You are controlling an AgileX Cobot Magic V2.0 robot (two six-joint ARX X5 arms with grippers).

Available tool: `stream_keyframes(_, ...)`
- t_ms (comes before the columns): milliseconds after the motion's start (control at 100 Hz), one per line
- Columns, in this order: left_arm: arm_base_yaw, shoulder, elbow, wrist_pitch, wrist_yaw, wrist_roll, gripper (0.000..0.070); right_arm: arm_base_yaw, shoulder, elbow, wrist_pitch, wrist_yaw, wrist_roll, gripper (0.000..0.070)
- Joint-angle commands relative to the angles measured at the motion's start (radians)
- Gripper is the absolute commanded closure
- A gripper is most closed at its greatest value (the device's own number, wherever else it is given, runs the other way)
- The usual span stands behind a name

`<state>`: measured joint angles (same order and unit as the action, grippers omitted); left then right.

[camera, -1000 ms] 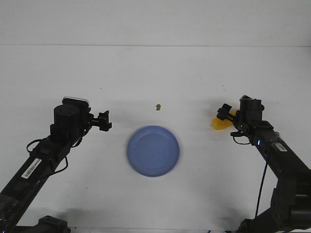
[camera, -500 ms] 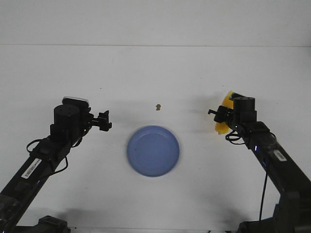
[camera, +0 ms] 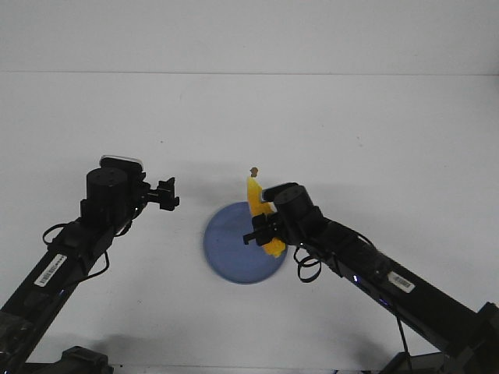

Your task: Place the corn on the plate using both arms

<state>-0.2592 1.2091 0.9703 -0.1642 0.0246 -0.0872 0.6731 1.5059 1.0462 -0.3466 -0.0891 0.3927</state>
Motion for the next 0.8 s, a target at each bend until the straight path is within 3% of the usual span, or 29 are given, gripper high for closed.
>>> stream_keyframes(0, -0.002, 0.012, 0.011, 0.009, -0.001, 0.012, 0.0221, 0.022, 0.031, 0.009, 0.010, 0.018, 0.003, 0.0400)
stream_keyframes(220, -0.002, 0.012, 0.011, 0.008, -0.001, 0.012, 0.0221, 0.043, 0.066, 0.009, 0.006, 0.018, 0.003, 0.0150)
stream_keyframes(520, -0.002, 0.010, 0.011, -0.002, -0.001, 0.003, 0.0221, -0.013, -0.018, 0.009, 0.058, 0.071, -0.032, 0.0136)
stream_keyframes(790, 0.029, -0.035, 0.010, -0.022, -0.003, -0.012, 0.0226, -0.233, -0.271, 0.008, 0.016, 0.098, -0.173, 0.0135)
